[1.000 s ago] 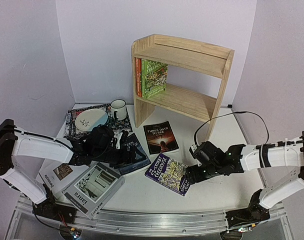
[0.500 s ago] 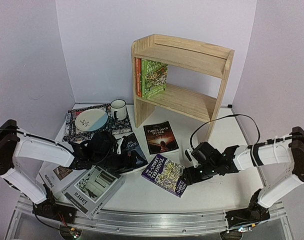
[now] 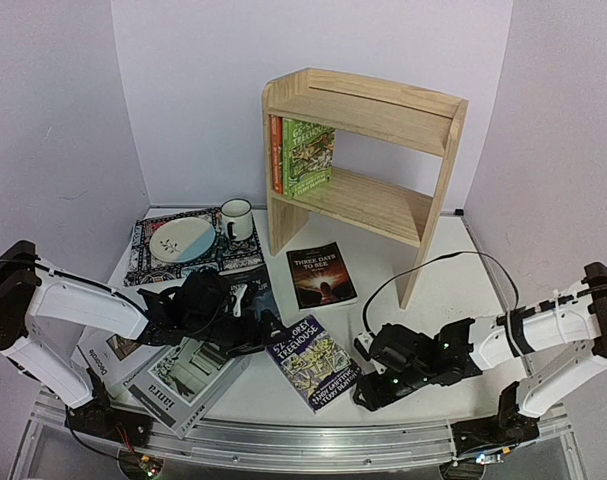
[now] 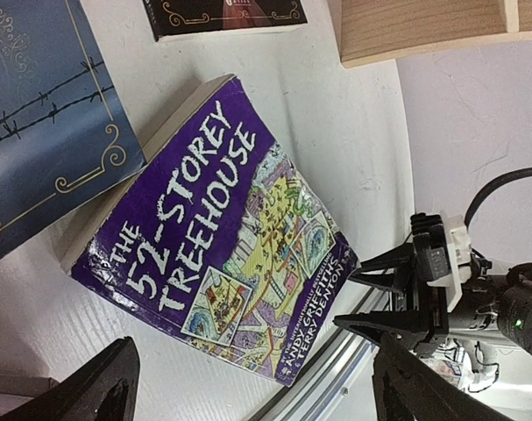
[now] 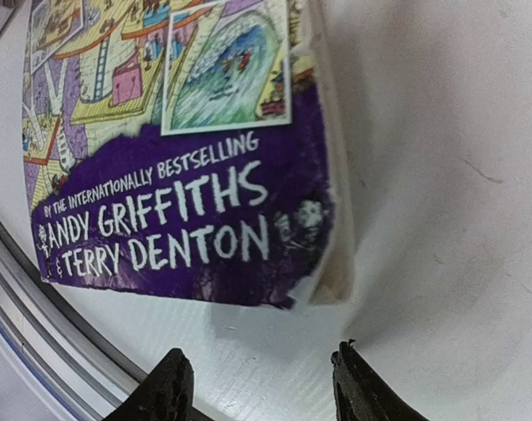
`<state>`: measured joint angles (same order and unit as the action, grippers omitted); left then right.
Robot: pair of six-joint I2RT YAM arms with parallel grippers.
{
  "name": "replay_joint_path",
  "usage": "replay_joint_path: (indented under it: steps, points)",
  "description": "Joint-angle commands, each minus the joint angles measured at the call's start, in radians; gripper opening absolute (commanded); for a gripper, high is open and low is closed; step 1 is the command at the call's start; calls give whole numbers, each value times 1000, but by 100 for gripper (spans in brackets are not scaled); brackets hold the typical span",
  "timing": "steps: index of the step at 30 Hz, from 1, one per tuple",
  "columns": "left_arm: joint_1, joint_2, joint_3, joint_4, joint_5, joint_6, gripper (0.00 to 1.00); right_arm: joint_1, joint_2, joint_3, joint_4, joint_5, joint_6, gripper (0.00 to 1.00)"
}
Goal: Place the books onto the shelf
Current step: Adjust the book at the center of the board.
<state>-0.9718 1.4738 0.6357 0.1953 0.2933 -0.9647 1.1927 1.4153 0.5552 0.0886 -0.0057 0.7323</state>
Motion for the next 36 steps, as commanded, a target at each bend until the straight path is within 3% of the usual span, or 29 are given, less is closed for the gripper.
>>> replay_joint_path:
  steps: [1,8,13,19,22,26,36]
  points:
    - [-2,-17,-8,35,15,-17,93,-2,-25,33,-88,91,-3,56]
    - [-3,-73,-58,33,19,-65,94,-55,66,93,-52,3,-44,56]
    - [-2,-79,-90,33,39,-111,93,-93,83,106,-13,-77,-53,46]
    - [-2,-94,-99,35,39,-128,94,-120,58,94,0,-89,-37,47]
    - [-4,-86,-99,35,42,-139,94,-159,9,76,-10,-84,-34,55]
    - [-5,-80,-93,39,28,-141,93,-187,-46,68,-48,-61,-51,74]
    - [-7,-41,-43,46,31,-146,93,-251,-6,181,-150,-30,-132,81]
